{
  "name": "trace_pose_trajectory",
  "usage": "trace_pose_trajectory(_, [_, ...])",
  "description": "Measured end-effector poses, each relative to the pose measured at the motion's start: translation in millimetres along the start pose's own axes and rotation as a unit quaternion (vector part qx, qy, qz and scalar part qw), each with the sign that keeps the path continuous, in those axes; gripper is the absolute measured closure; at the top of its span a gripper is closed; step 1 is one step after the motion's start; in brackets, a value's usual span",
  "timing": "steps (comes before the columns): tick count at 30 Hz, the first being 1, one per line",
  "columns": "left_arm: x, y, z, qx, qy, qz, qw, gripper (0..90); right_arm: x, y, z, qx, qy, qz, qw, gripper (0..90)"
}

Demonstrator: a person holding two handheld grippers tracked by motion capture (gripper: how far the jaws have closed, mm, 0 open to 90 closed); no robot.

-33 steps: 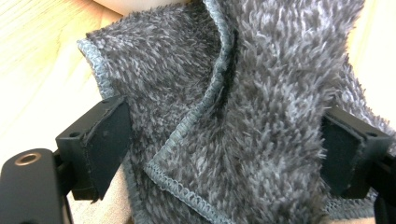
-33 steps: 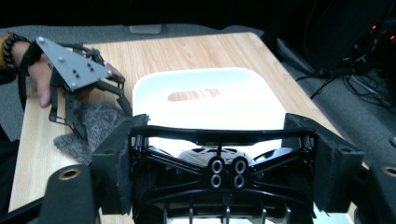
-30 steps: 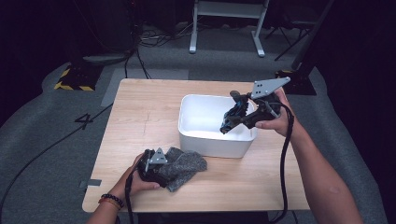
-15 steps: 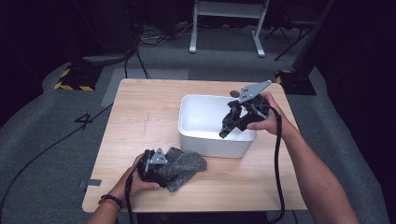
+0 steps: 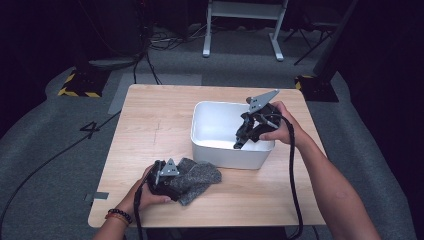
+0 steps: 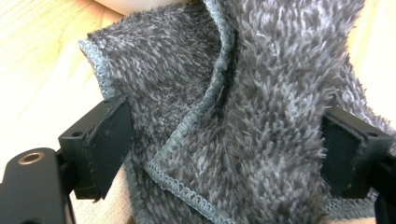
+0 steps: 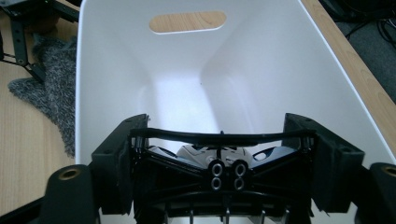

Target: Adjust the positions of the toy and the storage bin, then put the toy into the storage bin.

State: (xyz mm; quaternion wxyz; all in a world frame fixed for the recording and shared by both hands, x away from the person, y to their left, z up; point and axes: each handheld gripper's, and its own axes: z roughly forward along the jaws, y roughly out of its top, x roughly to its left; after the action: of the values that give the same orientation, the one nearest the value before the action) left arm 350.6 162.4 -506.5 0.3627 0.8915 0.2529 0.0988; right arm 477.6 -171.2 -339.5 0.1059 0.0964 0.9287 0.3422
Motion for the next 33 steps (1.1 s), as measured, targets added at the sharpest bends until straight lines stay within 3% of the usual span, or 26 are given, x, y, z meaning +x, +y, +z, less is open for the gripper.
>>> trace_pose_trajectory(3, [0.0,0.0,0.0,0.0,0.0,0.0,1.0,13.9,0.3,-0.7,2.0,0.003,0.003,-0.002,1.0,24.8])
trace_pose_trajectory(17, [0.7,0.2,0.1,0.001,-0.002,0.001,1.0,13.8,-1.1,-15.4,20.0,0.074,0.012,-0.016,0.9971,24.7])
trace_pose_trajectory(33, [0.1,0.0,-0.1,0.001,0.0,0.0,1.0,14.0,-8.7,-20.4,26.2,0.083,0.018,-0.014,0.9963,24.7])
